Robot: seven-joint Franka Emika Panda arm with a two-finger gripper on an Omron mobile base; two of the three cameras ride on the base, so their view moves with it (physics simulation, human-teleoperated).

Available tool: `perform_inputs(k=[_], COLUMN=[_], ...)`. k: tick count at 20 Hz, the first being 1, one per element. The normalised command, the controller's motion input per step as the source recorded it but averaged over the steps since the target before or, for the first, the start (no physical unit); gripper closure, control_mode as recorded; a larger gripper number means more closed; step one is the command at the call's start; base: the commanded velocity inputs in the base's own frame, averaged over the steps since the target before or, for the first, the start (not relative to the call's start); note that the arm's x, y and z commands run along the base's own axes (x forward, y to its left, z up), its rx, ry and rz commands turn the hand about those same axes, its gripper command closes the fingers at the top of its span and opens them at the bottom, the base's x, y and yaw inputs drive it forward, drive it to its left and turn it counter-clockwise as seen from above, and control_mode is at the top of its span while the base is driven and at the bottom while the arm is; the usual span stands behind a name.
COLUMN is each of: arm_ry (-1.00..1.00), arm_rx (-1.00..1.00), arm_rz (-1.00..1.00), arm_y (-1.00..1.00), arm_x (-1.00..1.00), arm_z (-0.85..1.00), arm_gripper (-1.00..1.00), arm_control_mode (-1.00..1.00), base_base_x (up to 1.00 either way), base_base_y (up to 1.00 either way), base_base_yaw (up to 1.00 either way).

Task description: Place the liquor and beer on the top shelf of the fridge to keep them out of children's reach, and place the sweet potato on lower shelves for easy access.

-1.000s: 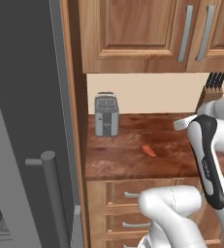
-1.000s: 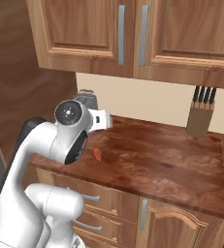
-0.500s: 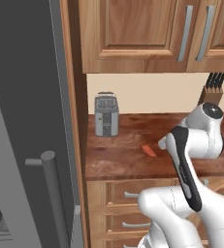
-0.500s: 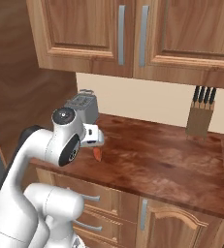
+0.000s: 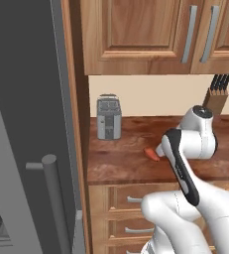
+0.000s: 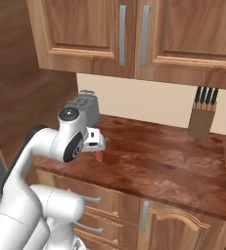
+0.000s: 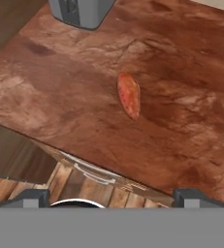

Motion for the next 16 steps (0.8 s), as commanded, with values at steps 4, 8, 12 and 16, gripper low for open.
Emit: perform_inputs(k=[4, 8, 12, 16], arm_ry=[0.02, 0.0, 0.0, 0.0], arm_rx=[0.01, 0.02, 0.03, 0.04], arm_rz=[0.0, 0.01, 0.02, 0.03], arm_y=[0.0, 0.0, 0.0, 0.0], arm_x=[0.33, 0.38, 0.4, 0.43], arm_z=[-0.27, -0.32, -0.38, -0.41], arm_gripper=[-1.0, -1.0, -1.0, -1.0], arm_control_mode=[-1.0, -1.0, -1.0, -1.0], base_base_x=[0.0, 0.0, 0.0, 0.0], base_base_y=[0.0, 0.0, 0.0, 0.0], base_base_yaw=[0.0, 0.0, 0.0, 0.0])
